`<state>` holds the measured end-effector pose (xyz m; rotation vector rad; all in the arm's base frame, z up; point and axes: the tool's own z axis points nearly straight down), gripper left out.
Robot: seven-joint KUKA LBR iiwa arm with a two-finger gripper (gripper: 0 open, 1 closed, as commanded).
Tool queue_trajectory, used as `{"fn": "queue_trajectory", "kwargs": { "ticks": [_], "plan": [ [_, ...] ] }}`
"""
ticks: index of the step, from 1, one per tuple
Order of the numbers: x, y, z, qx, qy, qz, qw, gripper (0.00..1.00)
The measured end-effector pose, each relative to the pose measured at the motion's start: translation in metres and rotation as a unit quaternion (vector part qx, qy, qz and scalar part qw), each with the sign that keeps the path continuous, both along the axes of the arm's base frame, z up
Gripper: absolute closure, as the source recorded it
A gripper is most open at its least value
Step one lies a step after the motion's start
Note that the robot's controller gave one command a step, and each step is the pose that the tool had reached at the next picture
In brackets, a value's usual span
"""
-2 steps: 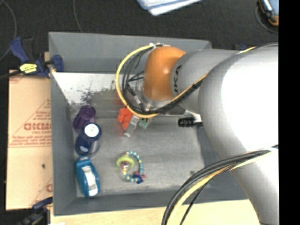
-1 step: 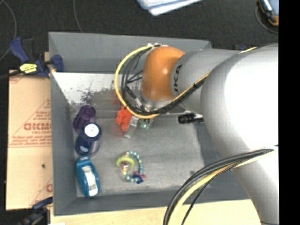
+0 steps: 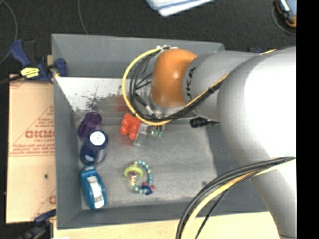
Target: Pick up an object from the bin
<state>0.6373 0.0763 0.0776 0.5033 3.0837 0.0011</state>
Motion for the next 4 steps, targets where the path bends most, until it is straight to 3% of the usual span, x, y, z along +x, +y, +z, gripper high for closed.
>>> {"fn": "queue_trajectory", "kwargs": {
  "ticks": [1, 4],
  "plan": [
    [-0.002, -0.001, 0.009, -0.001, 0.0028, 0.025, 0.9997, 1.0],
    [0.0, -0.002, 0.046, 0.0, 0.0009, 0.004, 1.0, 1.0]
  ]
}}
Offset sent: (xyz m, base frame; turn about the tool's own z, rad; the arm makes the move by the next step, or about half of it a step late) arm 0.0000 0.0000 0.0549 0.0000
